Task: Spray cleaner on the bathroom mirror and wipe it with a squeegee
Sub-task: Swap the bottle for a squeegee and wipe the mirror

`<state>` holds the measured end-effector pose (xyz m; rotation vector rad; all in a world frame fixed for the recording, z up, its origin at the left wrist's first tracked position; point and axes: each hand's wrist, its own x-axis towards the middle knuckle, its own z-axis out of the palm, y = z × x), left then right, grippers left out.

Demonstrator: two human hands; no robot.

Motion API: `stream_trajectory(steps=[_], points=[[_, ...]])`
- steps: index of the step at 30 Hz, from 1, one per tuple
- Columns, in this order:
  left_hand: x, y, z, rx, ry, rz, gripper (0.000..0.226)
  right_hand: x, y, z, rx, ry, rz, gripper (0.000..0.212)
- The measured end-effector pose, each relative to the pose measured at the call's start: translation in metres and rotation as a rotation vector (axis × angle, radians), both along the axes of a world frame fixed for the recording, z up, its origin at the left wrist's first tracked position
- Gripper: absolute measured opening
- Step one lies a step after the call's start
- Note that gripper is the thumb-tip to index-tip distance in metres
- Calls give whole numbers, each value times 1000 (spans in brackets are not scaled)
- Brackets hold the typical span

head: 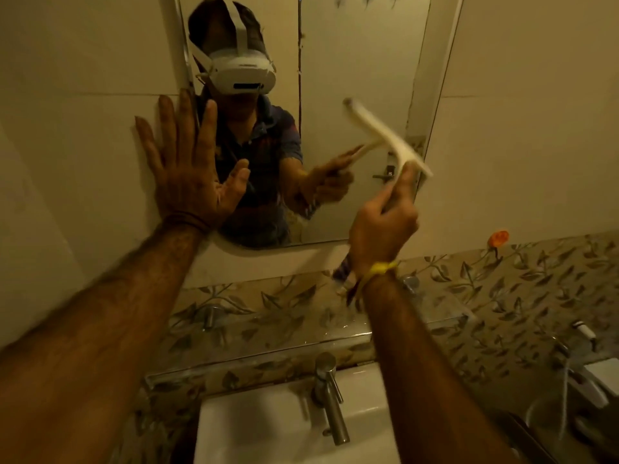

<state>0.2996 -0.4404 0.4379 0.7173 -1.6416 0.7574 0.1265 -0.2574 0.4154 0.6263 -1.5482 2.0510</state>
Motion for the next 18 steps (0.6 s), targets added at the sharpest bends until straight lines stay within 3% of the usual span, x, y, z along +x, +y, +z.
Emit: stream_trajectory(steps=[4,7,10,15,18], points=[[0,1,1,12,-1,3,80,-33,3,53,-99,-56,-106,41],[0,0,0,6,9,-7,80,6,2,-4,-20,-116,21,45],[-1,-3,-2,-13,15,-23,80,43,11,-52,35,-53,154,48],[-2,-5,-2,-31,34,-35,82,-16,3,23,-23,-127,8,43],[-1,-5,-1,-40,33,-47,81,2,1,4,0,-128,23,44]])
